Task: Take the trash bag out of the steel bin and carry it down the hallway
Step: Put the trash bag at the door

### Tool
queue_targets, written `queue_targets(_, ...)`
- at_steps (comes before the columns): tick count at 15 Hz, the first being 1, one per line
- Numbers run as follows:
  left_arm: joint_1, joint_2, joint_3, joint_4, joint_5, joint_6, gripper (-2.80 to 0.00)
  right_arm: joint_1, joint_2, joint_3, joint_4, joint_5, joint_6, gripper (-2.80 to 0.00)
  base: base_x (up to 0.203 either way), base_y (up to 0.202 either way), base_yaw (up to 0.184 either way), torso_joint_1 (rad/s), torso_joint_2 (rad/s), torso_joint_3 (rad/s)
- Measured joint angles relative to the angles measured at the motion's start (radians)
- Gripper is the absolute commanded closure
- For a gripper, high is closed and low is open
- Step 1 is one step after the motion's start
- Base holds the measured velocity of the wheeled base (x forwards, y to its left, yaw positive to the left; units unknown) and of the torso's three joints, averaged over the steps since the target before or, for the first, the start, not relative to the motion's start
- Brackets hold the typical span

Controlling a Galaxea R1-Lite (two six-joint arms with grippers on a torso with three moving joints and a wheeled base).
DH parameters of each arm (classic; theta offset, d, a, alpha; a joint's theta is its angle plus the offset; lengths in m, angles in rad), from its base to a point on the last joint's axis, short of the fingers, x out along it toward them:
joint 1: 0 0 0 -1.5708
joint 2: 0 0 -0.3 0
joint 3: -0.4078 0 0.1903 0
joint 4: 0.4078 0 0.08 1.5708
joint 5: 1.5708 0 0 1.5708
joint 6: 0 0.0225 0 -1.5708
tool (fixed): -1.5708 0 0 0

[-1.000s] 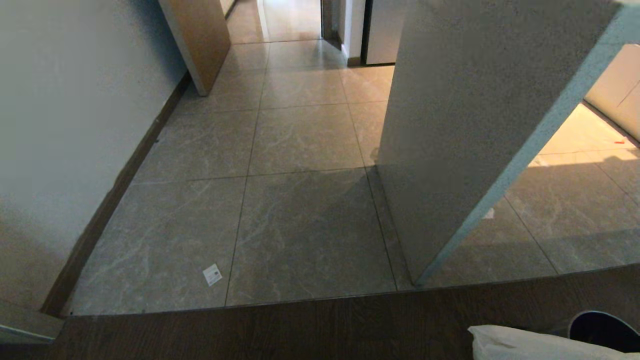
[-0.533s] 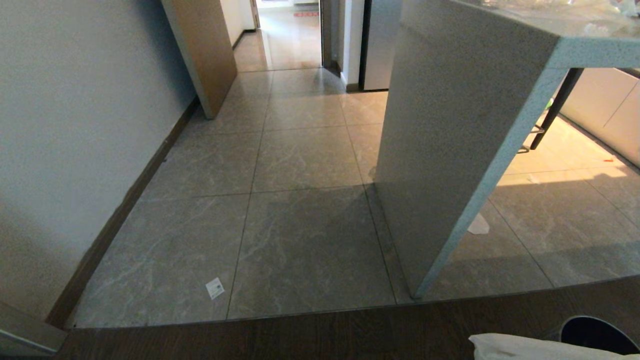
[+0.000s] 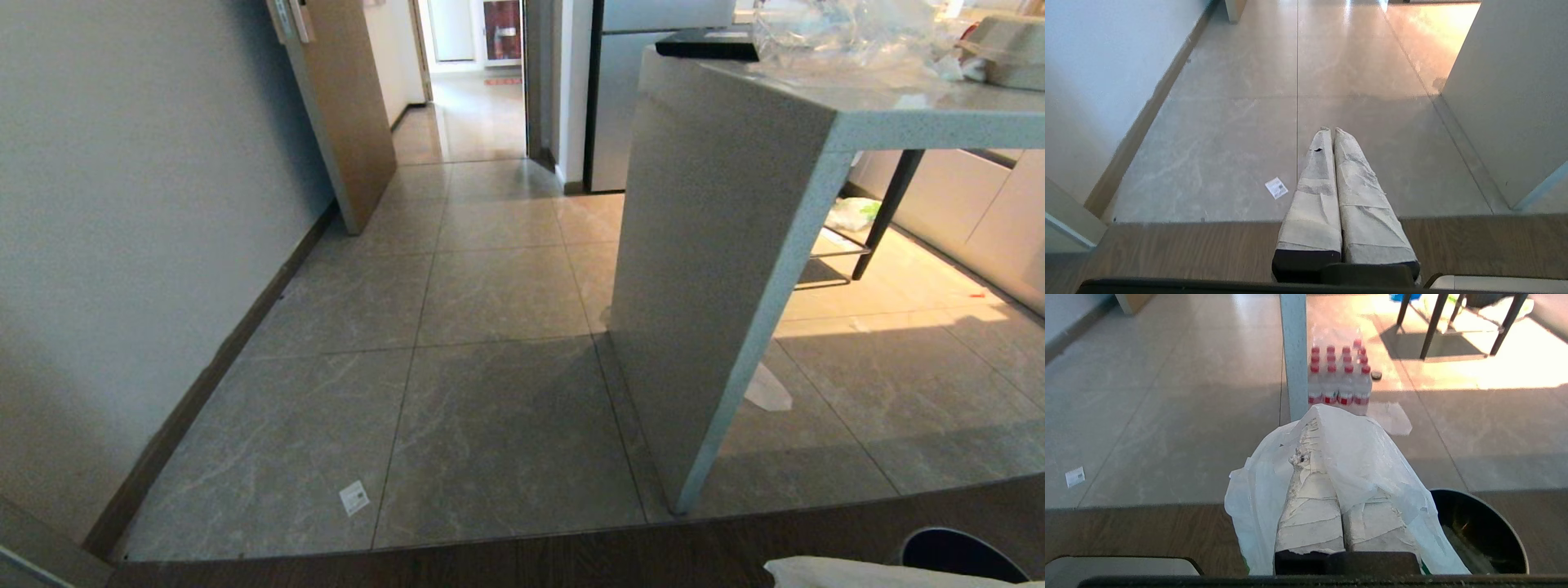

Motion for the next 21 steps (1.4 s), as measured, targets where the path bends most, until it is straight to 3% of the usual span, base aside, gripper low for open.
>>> queue_targets(7,0.0,0.0,0.0,-0.001,0.0,0.0,0.0,0.001,0.0,0.0,0.0,0.0,0.0,0.0,0.0,0.0,0.0,0.004,0.0,0.191)
queue_targets(21,0.0,0.0,0.0,-0.001,-0.001,0.005,0.0,0.0,0.0,0.0,0.0,0.0,0.0,0.0,0.0,0.0,0.0,0.001,0.0,0.009)
